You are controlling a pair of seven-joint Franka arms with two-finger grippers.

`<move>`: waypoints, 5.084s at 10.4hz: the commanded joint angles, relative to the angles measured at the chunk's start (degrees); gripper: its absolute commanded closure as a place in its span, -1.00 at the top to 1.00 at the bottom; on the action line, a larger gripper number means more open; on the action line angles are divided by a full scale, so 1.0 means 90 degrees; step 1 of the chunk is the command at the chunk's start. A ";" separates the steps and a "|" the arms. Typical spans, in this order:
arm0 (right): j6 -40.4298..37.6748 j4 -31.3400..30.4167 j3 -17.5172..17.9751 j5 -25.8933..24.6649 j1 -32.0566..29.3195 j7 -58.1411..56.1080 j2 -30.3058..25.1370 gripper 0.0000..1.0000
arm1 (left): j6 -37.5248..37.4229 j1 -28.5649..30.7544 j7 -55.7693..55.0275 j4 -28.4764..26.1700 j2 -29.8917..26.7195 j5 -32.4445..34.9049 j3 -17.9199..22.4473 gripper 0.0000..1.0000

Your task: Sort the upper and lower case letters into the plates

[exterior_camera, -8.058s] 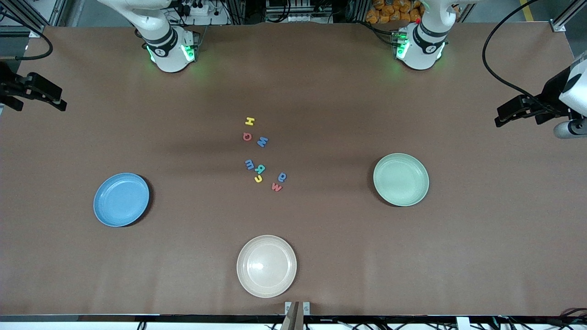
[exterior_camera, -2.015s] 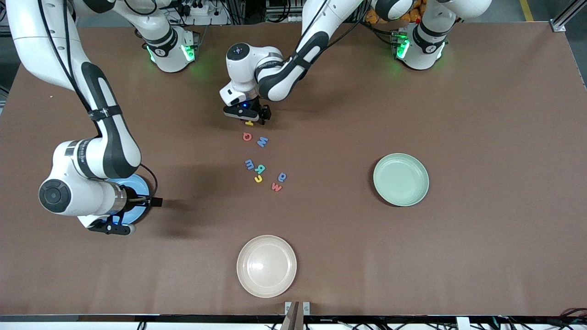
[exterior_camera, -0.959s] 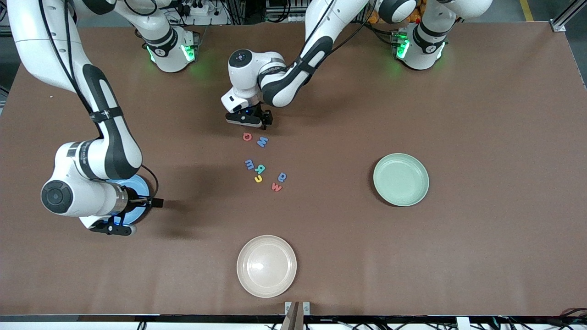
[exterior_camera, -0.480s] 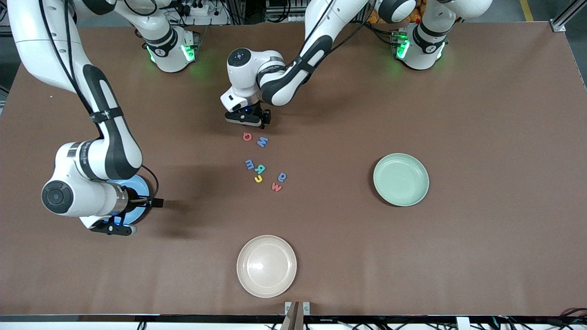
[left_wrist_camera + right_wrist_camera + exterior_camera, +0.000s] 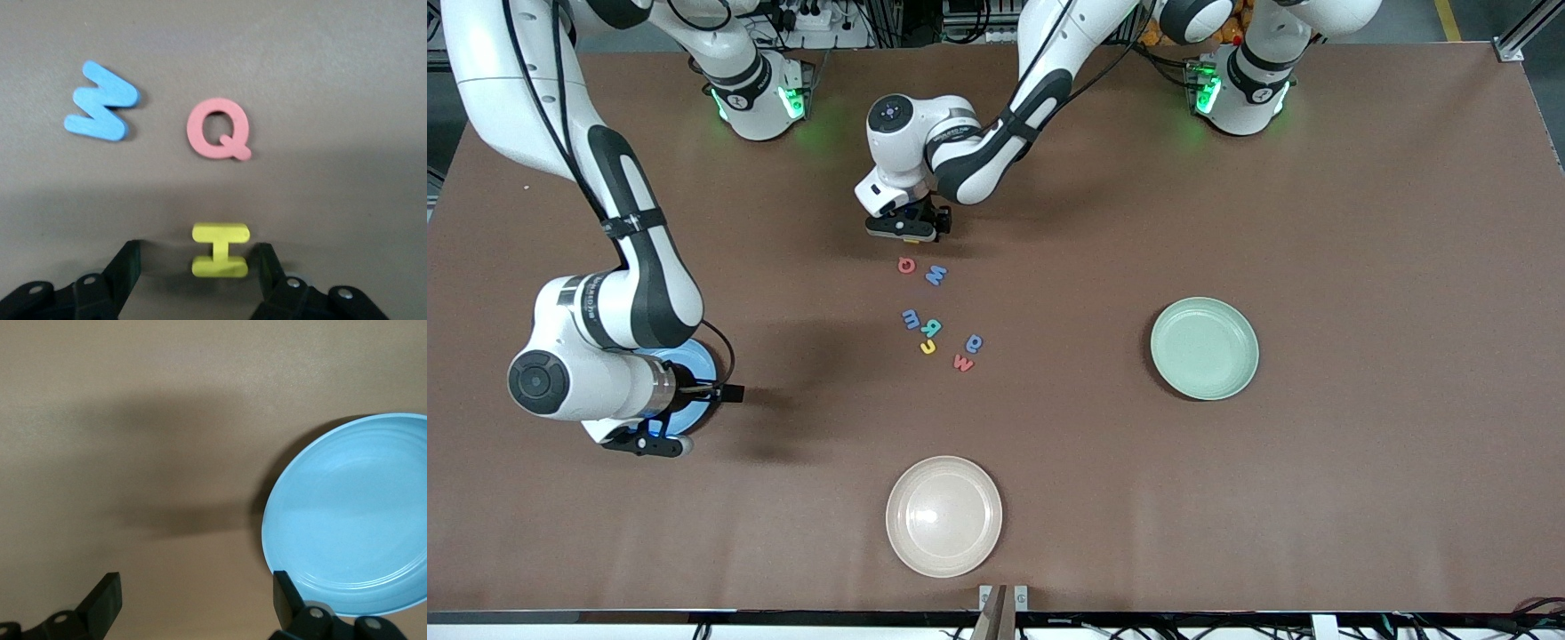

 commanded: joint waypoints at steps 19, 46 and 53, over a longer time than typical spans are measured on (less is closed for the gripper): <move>0.0042 -0.0030 0.0059 -0.0080 -0.0052 0.0016 0.0026 1.00 | -0.0179 0.0007 0.0993 0.0036 0.0017 -0.0111 0.0157 -0.38; 0.2630 -0.1802 0.0157 0.0008 0.3190 0.0668 -0.0338 1.00 | -0.1820 0.5095 0.9411 -0.3207 -0.2659 0.0065 0.0079 1.00; 0.2708 -0.1153 0.0118 -0.0099 0.3200 0.0807 0.0474 1.00 | -0.1820 0.4910 0.8467 -0.2310 -0.2104 -0.1332 0.0088 1.00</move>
